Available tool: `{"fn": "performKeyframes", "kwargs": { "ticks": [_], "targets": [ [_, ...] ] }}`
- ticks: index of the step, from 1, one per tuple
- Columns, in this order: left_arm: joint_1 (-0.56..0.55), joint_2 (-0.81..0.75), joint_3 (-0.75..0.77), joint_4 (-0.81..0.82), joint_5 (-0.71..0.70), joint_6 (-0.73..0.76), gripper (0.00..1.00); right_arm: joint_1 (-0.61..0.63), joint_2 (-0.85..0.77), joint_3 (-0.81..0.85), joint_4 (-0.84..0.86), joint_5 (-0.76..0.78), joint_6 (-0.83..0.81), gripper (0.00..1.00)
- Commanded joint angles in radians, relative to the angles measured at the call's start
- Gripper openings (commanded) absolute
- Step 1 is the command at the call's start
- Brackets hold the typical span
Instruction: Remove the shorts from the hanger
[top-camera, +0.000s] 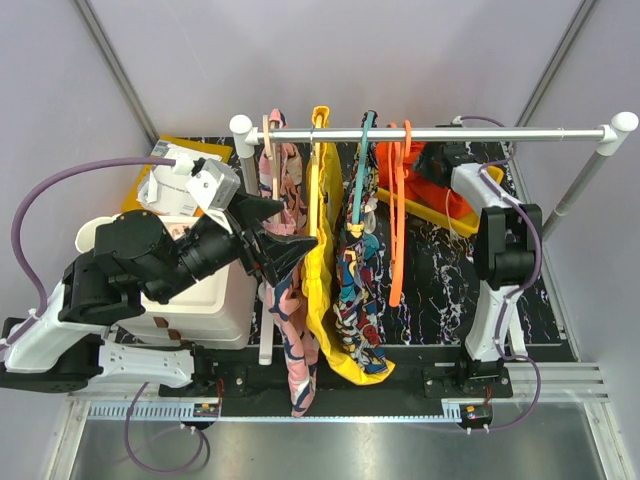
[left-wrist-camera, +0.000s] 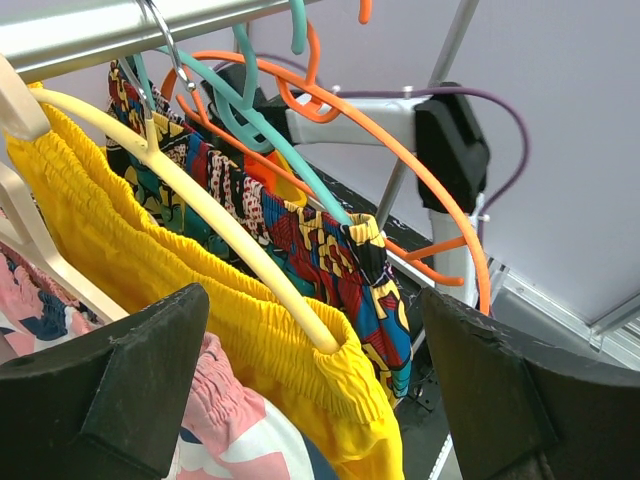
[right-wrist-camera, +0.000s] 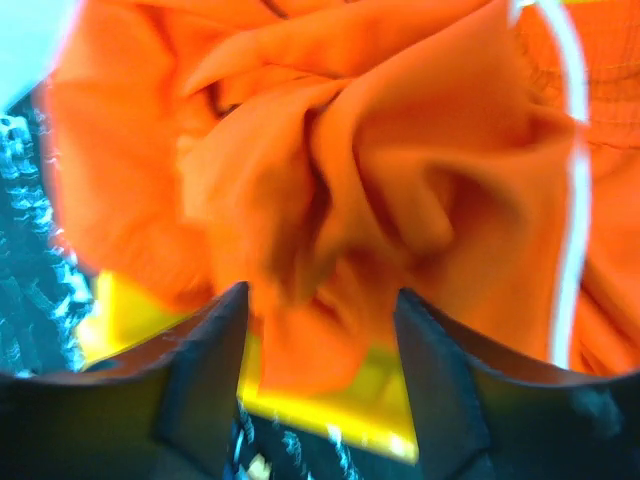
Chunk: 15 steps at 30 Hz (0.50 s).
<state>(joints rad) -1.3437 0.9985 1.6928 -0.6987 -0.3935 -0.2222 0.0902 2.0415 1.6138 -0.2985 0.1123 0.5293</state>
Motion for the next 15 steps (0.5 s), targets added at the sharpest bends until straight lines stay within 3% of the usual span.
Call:
{"fn": "performKeyframes", "kwargs": {
  "ticks": [1,4,11,15],
  "targets": [
    [-0.005,0.006,0.001,0.041,0.018,-0.002,0.91,-0.004,-0.193,-0.077,-0.05,-0.003,0.026,0.71],
    [-0.005,0.012,0.002,0.045,0.033,0.0,0.91,-0.004,-0.27,-0.155,-0.071,-0.01,0.054,0.81],
    [-0.005,-0.001,-0.016,0.051,0.048,0.006,0.91,0.008,-0.429,-0.383,-0.067,-0.14,0.136,0.84],
    [-0.005,-0.04,-0.044,0.047,0.039,0.006,0.92,0.081,-0.597,-0.553,-0.034,-0.174,0.123,0.86]
  ]
}}
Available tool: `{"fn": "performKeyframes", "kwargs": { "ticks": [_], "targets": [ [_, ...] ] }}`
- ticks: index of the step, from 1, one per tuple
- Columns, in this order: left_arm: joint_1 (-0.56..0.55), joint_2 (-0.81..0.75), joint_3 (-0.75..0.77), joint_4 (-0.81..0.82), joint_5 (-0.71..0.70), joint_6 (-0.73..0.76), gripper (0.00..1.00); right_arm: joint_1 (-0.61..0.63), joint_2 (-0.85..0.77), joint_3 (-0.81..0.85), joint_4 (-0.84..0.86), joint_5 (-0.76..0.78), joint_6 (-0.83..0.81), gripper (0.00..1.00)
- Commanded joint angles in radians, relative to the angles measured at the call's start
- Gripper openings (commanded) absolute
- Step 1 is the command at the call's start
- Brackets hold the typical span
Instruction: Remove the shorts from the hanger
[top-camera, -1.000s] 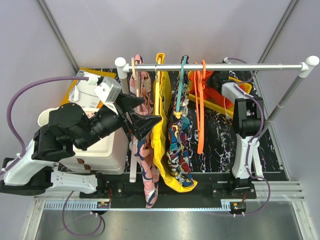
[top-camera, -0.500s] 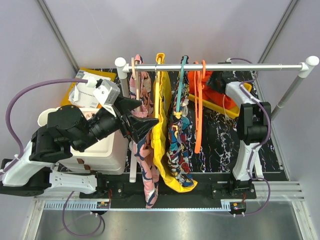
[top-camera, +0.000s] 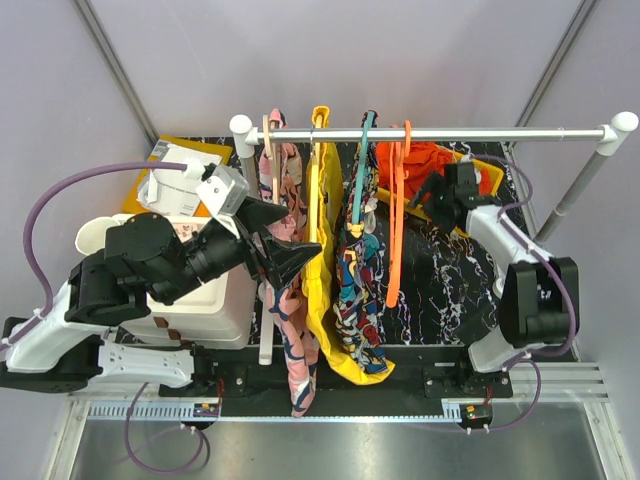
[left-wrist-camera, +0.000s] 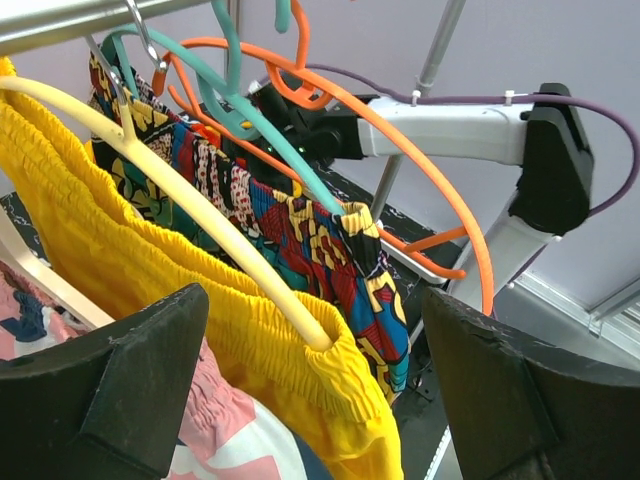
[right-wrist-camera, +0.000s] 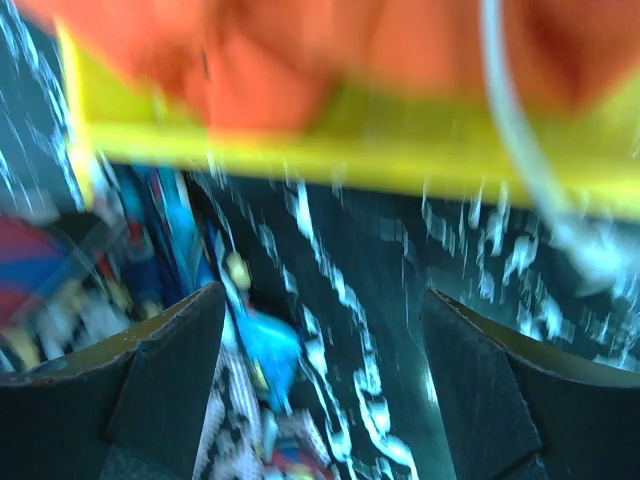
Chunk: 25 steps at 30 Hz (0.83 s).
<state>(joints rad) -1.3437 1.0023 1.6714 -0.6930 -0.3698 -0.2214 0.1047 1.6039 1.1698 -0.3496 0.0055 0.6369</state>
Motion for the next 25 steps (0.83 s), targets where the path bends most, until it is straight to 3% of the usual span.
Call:
{"fn": "performKeyframes", "kwargs": {
  "ticks": [1,9,17,22,25],
  "targets": [
    [-0.005,-0.063,-0.027,0.041,0.011,0.001,0.92,0.1,-0.194,-0.137,0.026,-0.065,0.012,0.87],
    [-0.005,-0.155,-0.153,0.043,-0.021,-0.038,0.92,0.15,-0.638,-0.415,-0.021,-0.2,0.089,1.0],
    [-0.005,-0.283,-0.297,0.078,-0.015,-0.108,0.93,0.153,-1.148,-0.403,-0.325,-0.161,0.112,1.0],
    [-0.005,-0.323,-0.344,0.096,0.005,-0.153,0.93,0.151,-1.223,-0.354,-0.457,-0.163,0.136,1.0],
    [-0.005,-0.349,-0.372,0.136,0.06,-0.183,0.93,0.151,-1.257,-0.322,-0.462,-0.24,0.139,1.0]
  ]
}}
